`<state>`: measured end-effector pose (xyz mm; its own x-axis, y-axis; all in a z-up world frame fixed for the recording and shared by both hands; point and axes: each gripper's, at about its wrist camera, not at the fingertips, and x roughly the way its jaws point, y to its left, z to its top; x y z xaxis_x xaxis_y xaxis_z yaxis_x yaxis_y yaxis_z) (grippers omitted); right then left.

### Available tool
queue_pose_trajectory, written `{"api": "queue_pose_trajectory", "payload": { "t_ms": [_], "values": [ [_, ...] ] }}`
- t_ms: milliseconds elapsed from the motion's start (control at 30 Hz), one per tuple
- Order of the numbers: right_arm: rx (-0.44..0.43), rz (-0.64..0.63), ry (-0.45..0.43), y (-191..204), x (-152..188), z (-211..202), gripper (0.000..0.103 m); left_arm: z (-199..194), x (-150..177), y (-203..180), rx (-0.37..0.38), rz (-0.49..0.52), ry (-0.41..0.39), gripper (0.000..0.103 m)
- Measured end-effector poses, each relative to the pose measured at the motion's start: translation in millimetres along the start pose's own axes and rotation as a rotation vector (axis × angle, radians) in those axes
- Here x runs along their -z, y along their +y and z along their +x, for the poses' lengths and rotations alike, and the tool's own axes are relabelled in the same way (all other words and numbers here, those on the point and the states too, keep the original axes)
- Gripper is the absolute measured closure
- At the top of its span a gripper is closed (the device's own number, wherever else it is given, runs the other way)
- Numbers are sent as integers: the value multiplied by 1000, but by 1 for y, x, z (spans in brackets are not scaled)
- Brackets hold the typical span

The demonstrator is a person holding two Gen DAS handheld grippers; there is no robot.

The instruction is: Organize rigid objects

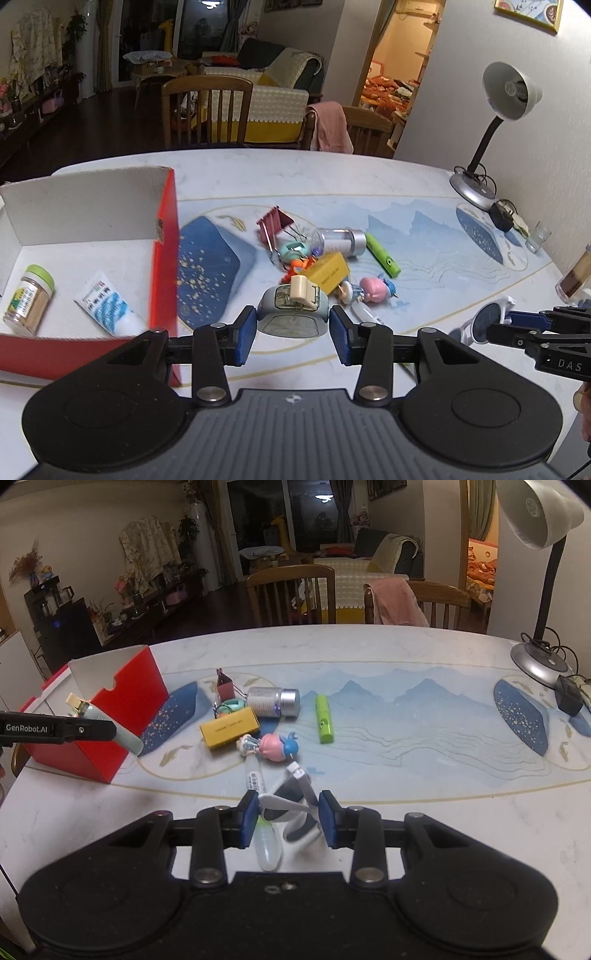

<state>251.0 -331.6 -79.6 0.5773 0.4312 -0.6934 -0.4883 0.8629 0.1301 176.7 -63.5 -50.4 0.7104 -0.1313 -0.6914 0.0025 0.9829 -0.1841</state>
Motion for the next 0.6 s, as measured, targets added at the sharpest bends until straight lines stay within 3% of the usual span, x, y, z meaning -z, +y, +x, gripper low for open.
{"api": "queue_pose_trajectory", "payload": {
  "t_ms": [33, 67, 267, 333, 367, 500, 600],
  "values": [
    [1, 0, -5, 2, -2, -2, 93, -2, -1, 3, 2, -2, -3, 61],
    [10, 6, -5, 5, -4, -3, 102, -5, -3, 6, 4, -3, -5, 61],
    [45, -2, -22, 12, -15, -2, 102, -15, -6, 26, 3, -5, -19, 61],
    [49, 25, -11, 5, -14, 0, 93, -17, -6, 32, 2, -9, -19, 61],
    [58, 33, -3, 2, -13, 2, 79, -18, -5, 35, 2, -11, -19, 61],
    [62, 54, 33, 1, -8, 14, 51, -22, -3, 45, -5, -27, -18, 61],
    [55, 73, 48, 5, -5, 26, 42, -24, 0, 52, -19, -37, -11, 61]
  ]
}}
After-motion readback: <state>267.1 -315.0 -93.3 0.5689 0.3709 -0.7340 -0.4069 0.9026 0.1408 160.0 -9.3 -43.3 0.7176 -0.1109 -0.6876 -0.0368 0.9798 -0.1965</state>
